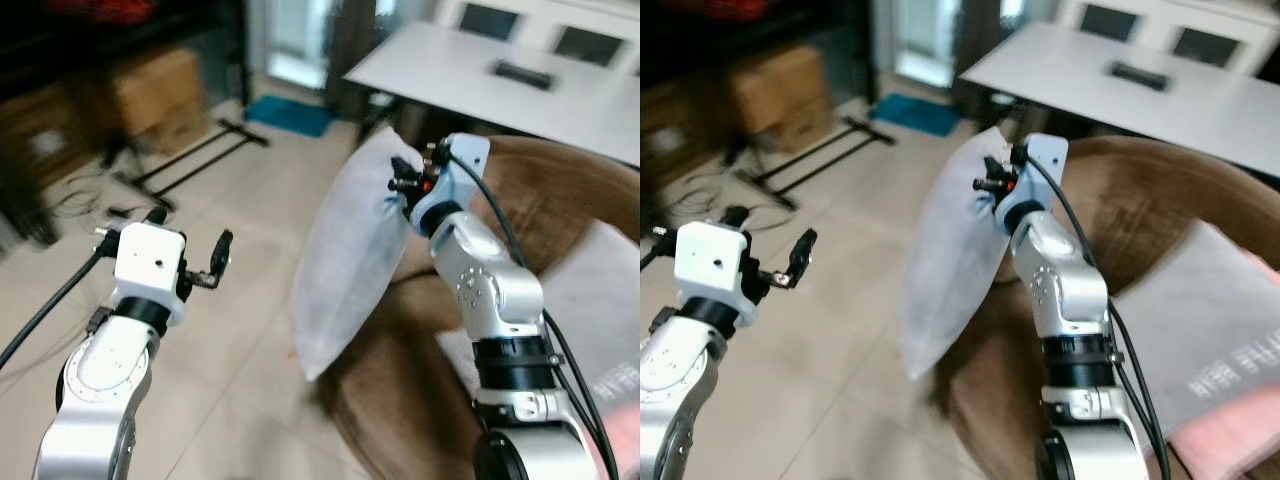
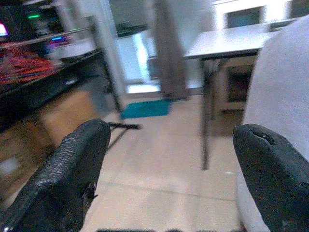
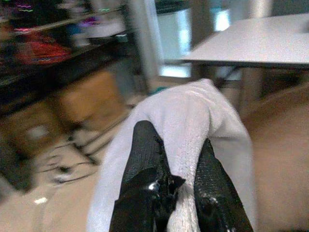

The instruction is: Move the pillow to the sofa from floor

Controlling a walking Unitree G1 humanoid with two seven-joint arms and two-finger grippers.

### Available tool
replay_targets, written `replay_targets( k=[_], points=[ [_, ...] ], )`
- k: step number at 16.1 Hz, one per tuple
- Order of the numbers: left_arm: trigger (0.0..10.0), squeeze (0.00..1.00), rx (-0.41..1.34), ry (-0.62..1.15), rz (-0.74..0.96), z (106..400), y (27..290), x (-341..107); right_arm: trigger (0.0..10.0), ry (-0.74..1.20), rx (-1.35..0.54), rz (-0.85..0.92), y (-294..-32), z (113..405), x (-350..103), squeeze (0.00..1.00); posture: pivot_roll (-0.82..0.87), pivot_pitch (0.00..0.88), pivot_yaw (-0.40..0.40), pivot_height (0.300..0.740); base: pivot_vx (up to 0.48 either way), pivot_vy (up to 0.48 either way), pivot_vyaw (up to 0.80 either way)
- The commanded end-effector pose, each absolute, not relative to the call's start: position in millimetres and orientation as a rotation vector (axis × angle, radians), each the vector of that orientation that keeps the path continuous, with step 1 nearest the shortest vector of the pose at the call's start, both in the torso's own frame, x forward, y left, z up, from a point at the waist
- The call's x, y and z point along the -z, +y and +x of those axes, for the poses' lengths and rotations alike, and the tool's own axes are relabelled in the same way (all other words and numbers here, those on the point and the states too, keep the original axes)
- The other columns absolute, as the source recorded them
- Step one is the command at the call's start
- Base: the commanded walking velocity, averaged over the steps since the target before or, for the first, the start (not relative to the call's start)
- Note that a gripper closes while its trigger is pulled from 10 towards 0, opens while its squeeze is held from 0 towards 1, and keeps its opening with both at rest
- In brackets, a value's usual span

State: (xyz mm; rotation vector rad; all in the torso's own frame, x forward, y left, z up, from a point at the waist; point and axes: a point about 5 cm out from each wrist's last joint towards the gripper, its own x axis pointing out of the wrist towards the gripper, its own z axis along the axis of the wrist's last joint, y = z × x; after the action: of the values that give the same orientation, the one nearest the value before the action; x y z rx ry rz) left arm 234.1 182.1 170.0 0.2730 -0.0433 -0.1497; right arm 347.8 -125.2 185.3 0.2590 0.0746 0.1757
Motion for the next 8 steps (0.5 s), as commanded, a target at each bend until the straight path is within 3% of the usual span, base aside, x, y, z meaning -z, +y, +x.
replay_targets(
  k=[1,6,8],
  points=[
    [10.0,0.00,0.175,-0.038,0.269,234.8,179.4,-170.3,10.0,0.026,-0.144,0.263,-135.4,349.0,-196.5,0.00,0.21,0.000,-0.062,0.740,0.247,0.000,-0.80],
    [10.0,0.00,0.186,-0.033,0.268,234.4,178.8,-169.5,10.0,0.039,-0.127,0.258,-137.2,348.7,-193.7,0.00,0.21,0.000,-0.062,0.740,0.246,0.000,-0.76],
    [10.0,0.00,0.190,-0.030,0.266,233.6,178.9,-169.5,10.0,0.040,-0.116,0.263,-138.1,348.6,-193.4,0.00,0.21,0.000,-0.061,0.740,0.246,0.000,0.00]
  ],
)
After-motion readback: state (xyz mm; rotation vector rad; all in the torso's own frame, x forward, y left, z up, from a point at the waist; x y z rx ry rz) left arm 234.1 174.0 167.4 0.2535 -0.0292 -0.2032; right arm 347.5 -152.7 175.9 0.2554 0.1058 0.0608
